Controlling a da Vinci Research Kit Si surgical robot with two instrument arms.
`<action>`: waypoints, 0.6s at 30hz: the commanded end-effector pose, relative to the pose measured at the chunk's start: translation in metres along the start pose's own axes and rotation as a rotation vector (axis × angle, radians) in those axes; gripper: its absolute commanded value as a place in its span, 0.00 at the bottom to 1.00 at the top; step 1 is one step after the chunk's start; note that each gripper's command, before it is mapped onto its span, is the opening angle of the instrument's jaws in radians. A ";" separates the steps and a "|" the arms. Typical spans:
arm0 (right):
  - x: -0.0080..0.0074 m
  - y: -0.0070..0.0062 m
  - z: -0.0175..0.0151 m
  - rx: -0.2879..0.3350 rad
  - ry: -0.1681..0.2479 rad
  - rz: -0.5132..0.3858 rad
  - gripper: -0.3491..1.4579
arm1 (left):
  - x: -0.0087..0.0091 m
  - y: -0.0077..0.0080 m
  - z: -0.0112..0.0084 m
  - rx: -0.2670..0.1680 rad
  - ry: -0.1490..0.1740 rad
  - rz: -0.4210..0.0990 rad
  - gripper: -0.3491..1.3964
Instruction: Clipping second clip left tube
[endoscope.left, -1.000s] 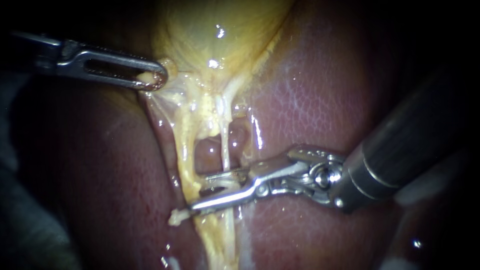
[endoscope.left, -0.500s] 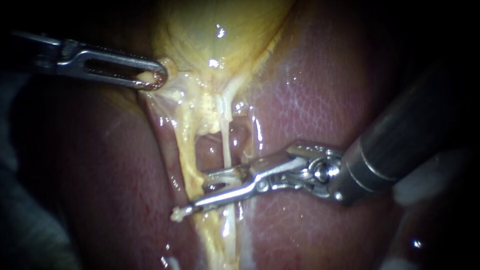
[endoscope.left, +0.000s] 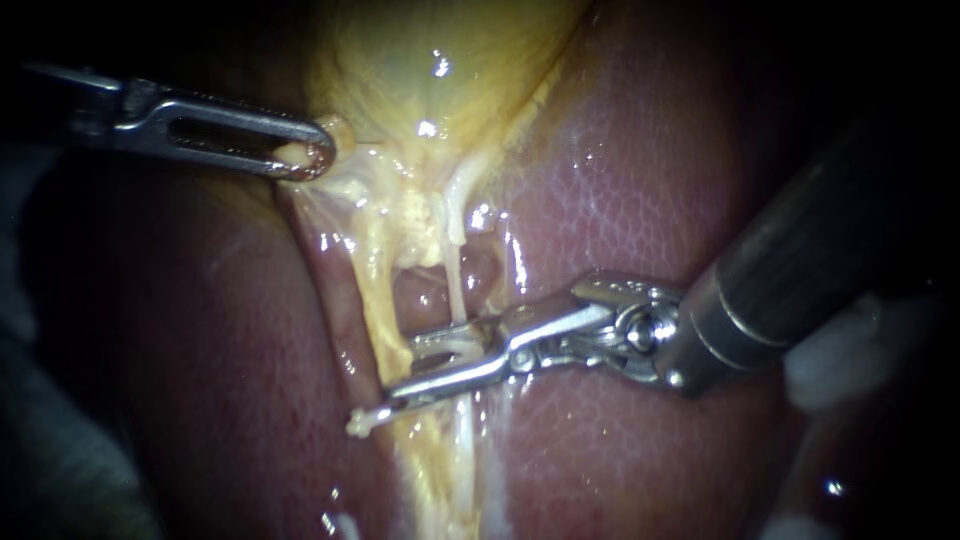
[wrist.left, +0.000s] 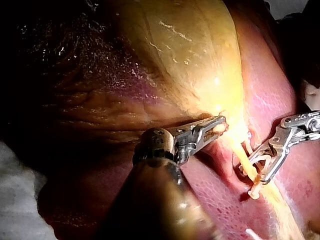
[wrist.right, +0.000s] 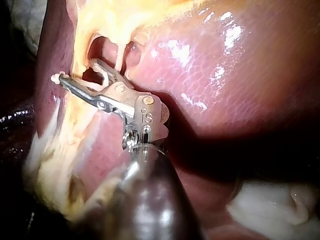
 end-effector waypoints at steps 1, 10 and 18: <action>0.0000 0.0000 0.0000 0.000 -0.001 0.000 0.44 | 0.0000 0.0000 0.0000 0.000 0.000 0.000 0.00; -0.0001 -0.0002 0.0002 0.010 0.010 -0.018 0.44 | 0.0000 0.0000 0.0000 0.000 0.000 0.000 0.00; 0.0003 -0.0002 0.0011 0.048 0.055 -0.016 0.44 | 0.0000 0.0000 0.0001 0.000 0.000 0.000 0.00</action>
